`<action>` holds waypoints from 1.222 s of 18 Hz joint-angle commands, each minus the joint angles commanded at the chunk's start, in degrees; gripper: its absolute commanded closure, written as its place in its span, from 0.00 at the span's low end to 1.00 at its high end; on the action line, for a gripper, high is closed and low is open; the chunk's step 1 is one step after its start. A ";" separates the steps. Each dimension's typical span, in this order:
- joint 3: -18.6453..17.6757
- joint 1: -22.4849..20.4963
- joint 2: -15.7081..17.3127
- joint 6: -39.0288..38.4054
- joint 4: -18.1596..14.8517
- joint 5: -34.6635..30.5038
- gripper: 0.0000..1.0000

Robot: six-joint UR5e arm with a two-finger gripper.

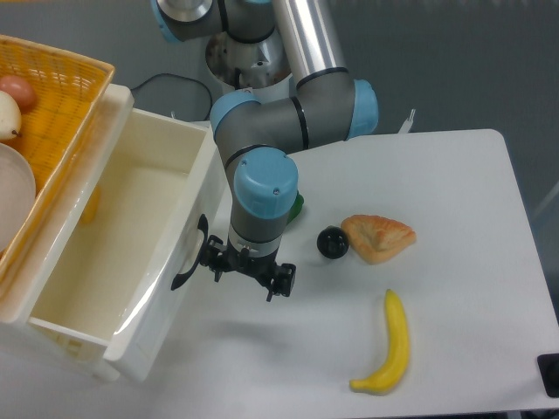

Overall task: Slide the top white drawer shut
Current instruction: 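Push the drawer front with the gripper, sliding the drawer into the cabinet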

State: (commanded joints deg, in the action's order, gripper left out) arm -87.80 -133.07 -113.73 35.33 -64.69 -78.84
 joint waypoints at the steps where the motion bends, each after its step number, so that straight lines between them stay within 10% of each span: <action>1: 0.00 0.09 0.00 -0.09 0.00 0.00 0.00; 22: -2.02 2.55 2.46 -0.26 -0.61 1.67 0.00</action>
State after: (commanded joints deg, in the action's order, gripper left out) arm -89.82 -130.52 -111.27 35.07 -65.30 -77.17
